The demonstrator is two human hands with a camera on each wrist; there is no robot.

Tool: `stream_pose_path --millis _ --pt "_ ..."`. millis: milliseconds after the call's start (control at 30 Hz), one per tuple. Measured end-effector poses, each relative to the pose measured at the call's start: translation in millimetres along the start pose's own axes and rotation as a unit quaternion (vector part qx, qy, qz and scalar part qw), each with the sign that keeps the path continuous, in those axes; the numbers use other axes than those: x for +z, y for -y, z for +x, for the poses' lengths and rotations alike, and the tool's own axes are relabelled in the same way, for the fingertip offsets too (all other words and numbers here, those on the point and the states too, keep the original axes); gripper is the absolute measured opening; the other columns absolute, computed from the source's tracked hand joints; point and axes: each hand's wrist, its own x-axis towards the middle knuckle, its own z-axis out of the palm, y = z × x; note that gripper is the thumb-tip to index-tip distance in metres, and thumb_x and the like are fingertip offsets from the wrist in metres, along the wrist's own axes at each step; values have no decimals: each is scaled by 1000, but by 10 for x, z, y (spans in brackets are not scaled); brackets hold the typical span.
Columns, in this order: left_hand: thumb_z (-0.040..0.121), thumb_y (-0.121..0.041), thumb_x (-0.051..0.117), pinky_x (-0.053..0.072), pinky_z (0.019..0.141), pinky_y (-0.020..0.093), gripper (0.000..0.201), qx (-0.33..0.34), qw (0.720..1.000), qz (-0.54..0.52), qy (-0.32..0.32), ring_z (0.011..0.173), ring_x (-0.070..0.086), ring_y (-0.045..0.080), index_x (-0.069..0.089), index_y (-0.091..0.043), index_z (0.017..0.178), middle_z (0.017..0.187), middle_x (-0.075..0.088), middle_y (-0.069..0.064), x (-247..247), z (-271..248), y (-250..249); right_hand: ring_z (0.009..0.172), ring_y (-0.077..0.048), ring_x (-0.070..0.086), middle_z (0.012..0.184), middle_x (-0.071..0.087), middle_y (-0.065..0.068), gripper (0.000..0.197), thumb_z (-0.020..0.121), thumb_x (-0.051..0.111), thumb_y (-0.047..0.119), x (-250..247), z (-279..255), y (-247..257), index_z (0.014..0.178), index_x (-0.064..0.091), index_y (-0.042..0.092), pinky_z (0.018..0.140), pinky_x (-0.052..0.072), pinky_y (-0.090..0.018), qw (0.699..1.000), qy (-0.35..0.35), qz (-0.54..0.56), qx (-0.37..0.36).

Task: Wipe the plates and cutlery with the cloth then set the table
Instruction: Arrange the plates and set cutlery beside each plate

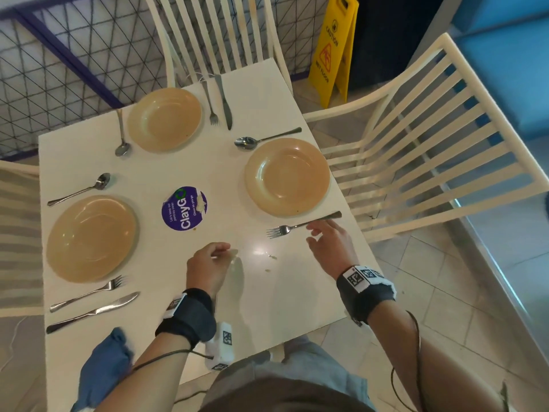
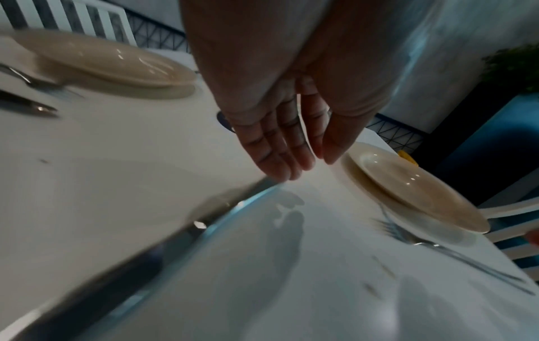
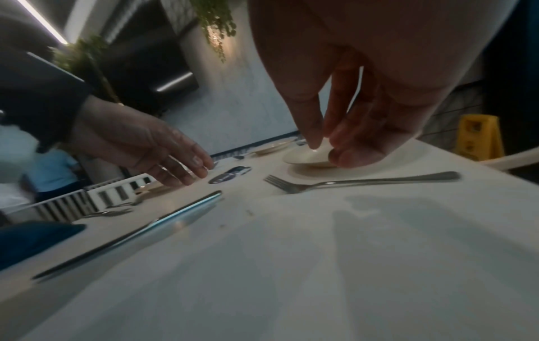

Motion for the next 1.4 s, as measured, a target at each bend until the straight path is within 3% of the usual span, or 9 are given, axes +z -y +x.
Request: stream_pose_path --millis 200,367,500,867,933,1033,1100,1267,1400 --pt "88 -34 66 53 90 36 9 -47 991 124 21 91 67 16 66 -32 97 101 70 -9 -339 -294 681 80 -17 66 100 69 4 17 89 65 20 572 -266 529 103 73 23 81 55 -35 992 96 -14 -81" --pt "83 -52 66 49 91 34 35 -70 977 186 72 100 63 19 58 -29 109 105 64 -9 -328 -483 964 100 -22 64 113 63 1 26 92 62 25 963 -355 918 118 66 23 93 50 -36 981 176 -51 -69" --pt "88 -46 61 52 85 37 25 -38 969 233 74 91 63 20 57 -26 103 100 64 -5 -309 -550 1078 115 -22 60 127 58 -1 38 93 61 27 1172 -326 1162 130 59 21 99 45 -32 975 208 -77 -32" --pt "96 -20 50 47 87 31 23 -3 971 221 91 101 61 23 60 -23 116 112 59 0 -410 -544 1253 108 -32 61 132 52 -11 61 90 64 20 1557 -429 1341 145 38 22 98 51 -43 974 196 29 108" --pt "95 -18 51 45 84 29 22 3 972 209 105 100 60 21 62 -24 113 111 61 -2 -490 -522 1298 93 -31 62 128 53 -11 65 89 65 18 1599 -432 1332 146 34 25 87 57 -49 966 188 95 148" --pt "95 -19 52 43 79 29 15 24 975 186 116 91 57 17 62 -26 104 101 60 -5 -642 -523 1369 68 -26 57 104 55 -5 54 95 60 5 1559 -450 1374 138 36 28 60 54 -37 935 186 228 197" --pt "95 -21 54 47 81 31 8 44 978 162 126 89 59 17 60 -27 96 99 62 -5 -753 -536 1419 68 -27 60 102 56 -6 45 96 57 3 1514 -473 1367 132 44 26 64 56 -38 924 180 275 197" --pt "94 -18 62 51 83 29 16 89 981 80 155 85 60 9 63 -34 92 96 64 -11 -945 -469 1508 94 -26 64 118 53 -8 30 93 66 15 1380 -554 1144 121 60 24 78 60 -42 959 117 214 142" --pt "93 -15 65 52 79 26 21 105 974 39 197 80 62 12 66 -36 87 91 67 -9 -958 -428 1386 80 -26 67 99 62 -18 19 95 60 0 1165 -696 996 111 67 6 74 62 -36 926 101 327 162"
